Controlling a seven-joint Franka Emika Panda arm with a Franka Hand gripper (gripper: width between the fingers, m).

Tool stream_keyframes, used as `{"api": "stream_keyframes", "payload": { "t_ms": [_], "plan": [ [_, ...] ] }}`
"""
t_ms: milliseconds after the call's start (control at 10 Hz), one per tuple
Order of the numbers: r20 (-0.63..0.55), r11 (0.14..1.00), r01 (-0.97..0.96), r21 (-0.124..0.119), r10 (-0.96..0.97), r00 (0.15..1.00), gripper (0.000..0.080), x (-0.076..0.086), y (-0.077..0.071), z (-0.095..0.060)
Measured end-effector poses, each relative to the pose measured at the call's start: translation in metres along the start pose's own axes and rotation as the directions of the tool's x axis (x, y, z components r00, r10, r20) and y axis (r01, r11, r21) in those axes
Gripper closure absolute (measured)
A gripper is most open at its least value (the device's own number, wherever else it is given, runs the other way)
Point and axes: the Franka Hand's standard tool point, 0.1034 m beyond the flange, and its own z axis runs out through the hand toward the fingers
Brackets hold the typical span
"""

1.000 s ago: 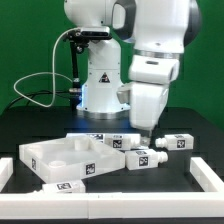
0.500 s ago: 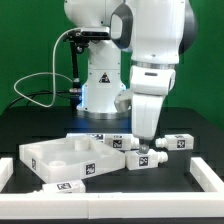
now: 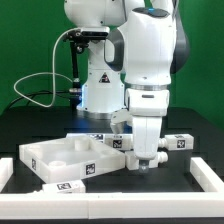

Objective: Assemble one leg

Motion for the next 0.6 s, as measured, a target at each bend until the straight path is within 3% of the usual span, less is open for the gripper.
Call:
{"api": "stream_keyframes", "payload": {
  "t_ms": [100, 200, 300, 400, 600],
  "plan": [
    [0.0, 1.0, 0.0, 0.0, 0.0, 1.0, 0.0249, 0.0, 0.0, 0.0],
    [0.001, 1.0, -0.008, 0.001, 0.008, 1.0, 0.0432, 0.001, 0.0, -0.001],
    [0.006, 1.0, -0.025, 0.0, 0.025, 1.0, 0.0518, 0.01, 0.0, -0.01],
    [0.016, 1.0, -0.025, -0.005, 0.025, 1.0, 0.0518, 0.02, 0.001, -0.027],
    [0.06, 1.0, -0.015, 0.005, 0.015, 0.998, 0.0518, 0.011, 0.005, -0.074]
  ]
}}
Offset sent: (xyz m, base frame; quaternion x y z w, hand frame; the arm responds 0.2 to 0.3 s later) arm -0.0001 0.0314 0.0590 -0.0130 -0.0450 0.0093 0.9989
